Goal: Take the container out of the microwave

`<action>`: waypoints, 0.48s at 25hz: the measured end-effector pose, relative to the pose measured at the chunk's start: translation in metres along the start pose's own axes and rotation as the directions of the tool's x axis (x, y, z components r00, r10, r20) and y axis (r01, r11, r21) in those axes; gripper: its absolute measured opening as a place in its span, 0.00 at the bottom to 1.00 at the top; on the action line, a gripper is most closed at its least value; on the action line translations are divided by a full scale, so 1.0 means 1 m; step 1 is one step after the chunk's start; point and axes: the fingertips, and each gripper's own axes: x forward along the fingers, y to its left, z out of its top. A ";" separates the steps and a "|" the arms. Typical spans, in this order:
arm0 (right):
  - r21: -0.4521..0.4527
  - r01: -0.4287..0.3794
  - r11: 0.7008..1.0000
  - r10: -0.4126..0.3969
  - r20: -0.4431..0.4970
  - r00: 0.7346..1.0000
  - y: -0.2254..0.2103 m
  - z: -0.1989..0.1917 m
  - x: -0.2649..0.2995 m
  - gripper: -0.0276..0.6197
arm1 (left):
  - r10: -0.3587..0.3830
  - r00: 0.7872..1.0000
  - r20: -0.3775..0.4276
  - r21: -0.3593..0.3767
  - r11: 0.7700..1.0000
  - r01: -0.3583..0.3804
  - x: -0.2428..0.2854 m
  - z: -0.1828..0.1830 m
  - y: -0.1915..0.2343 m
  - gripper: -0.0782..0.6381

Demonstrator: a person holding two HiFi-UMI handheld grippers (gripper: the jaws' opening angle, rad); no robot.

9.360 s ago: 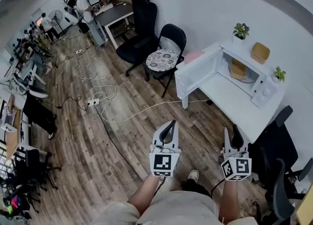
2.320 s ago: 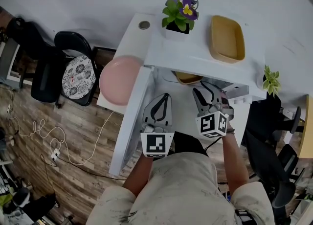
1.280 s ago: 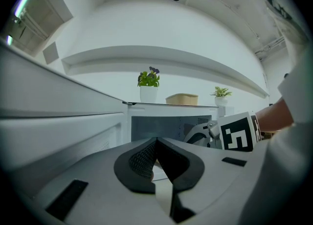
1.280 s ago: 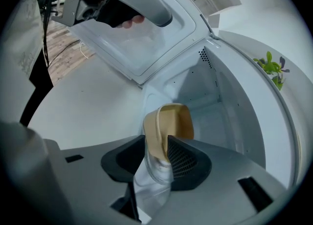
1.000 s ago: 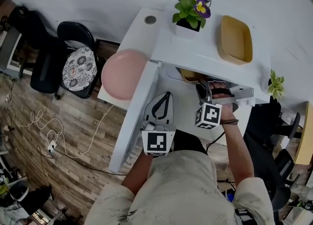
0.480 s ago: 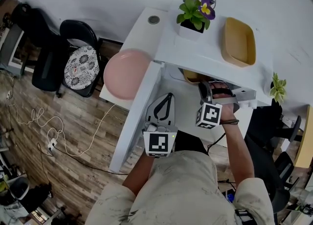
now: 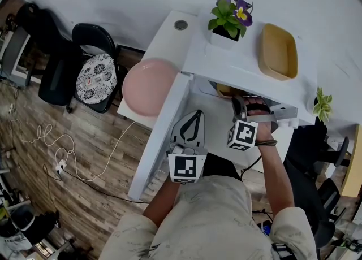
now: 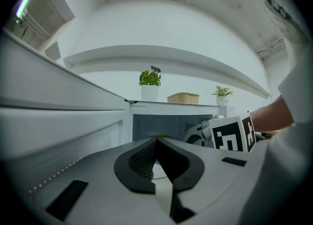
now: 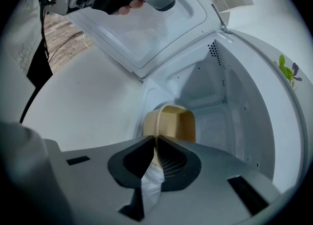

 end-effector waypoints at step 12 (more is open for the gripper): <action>0.030 -0.020 0.999 0.020 0.001 1.000 0.004 0.004 -0.007 0.09 | -0.001 0.999 0.033 0.026 1.000 0.000 -0.004 0.007 0.002 0.12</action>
